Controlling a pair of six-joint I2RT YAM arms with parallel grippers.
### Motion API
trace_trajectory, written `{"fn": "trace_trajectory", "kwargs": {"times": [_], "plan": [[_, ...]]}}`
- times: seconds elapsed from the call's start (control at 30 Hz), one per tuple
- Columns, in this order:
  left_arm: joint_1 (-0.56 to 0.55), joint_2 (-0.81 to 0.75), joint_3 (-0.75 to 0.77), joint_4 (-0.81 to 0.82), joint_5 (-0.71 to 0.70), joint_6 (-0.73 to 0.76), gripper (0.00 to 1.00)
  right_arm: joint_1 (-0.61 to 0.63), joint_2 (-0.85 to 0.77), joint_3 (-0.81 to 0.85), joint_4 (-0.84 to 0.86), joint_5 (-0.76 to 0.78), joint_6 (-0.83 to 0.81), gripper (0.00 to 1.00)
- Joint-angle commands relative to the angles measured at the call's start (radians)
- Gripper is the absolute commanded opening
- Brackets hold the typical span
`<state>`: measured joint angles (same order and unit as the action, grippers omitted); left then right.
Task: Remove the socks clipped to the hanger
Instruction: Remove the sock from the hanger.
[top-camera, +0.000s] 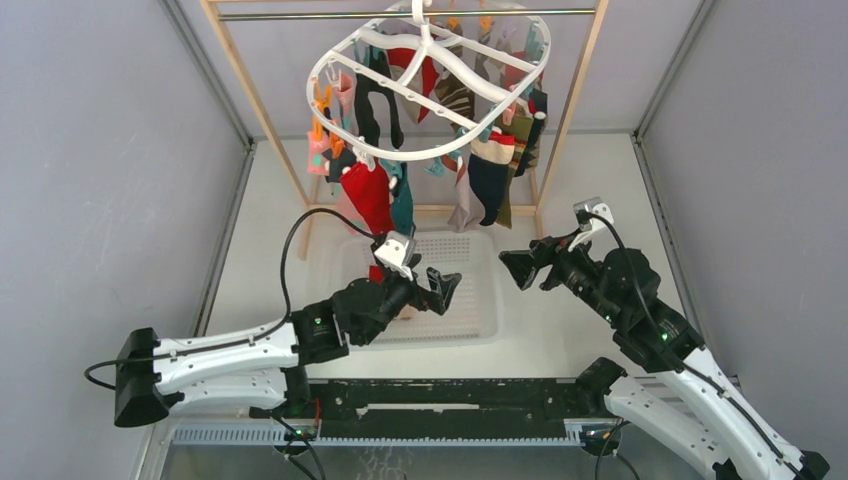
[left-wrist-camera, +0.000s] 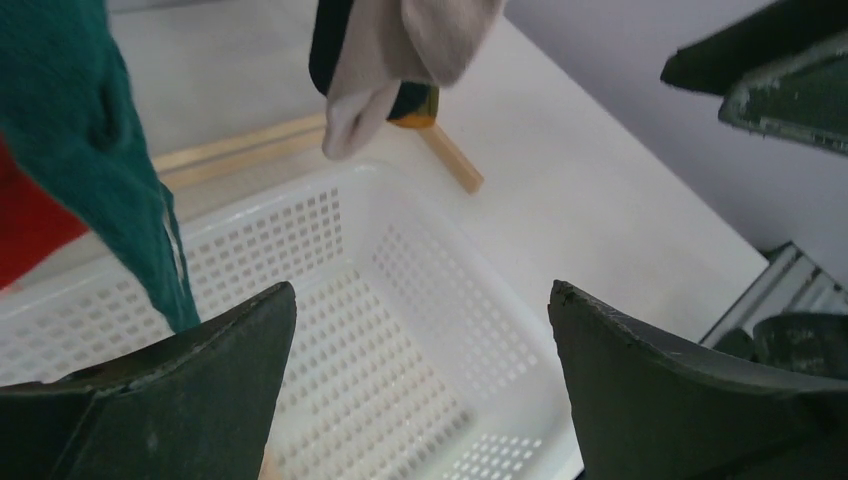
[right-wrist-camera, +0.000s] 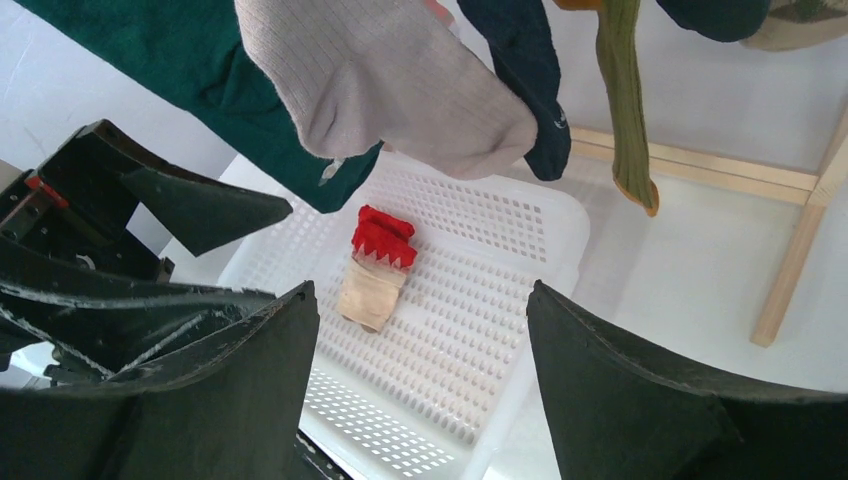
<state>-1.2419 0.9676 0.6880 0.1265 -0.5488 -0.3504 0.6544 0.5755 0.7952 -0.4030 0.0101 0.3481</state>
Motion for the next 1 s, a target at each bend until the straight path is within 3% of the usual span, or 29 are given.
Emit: {"fn": "trace_trajectory", "kwargs": {"times": [0.0,0.3,0.43,0.83,0.97], "plan": [[0.016,0.018,-0.047,0.277,-0.059,0.116,1.00,-0.011,-0.021,0.004,-0.017,0.001,0.019,0.83],[0.099,0.160,-0.080,0.478,0.067,0.154,1.00,-0.030,-0.058,0.004,-0.048,-0.032,0.014,0.83],[0.128,0.217,-0.076,0.530,0.031,0.162,1.00,-0.040,-0.072,0.004,-0.064,-0.035,0.013,0.83],[0.192,0.442,-0.130,0.944,0.020,0.224,1.00,-0.076,-0.099,0.012,-0.101,-0.064,0.010,0.83],[0.202,0.487,-0.110,0.994,0.020,0.241,1.00,-0.091,-0.109,0.012,-0.117,-0.071,0.004,0.83]]}}
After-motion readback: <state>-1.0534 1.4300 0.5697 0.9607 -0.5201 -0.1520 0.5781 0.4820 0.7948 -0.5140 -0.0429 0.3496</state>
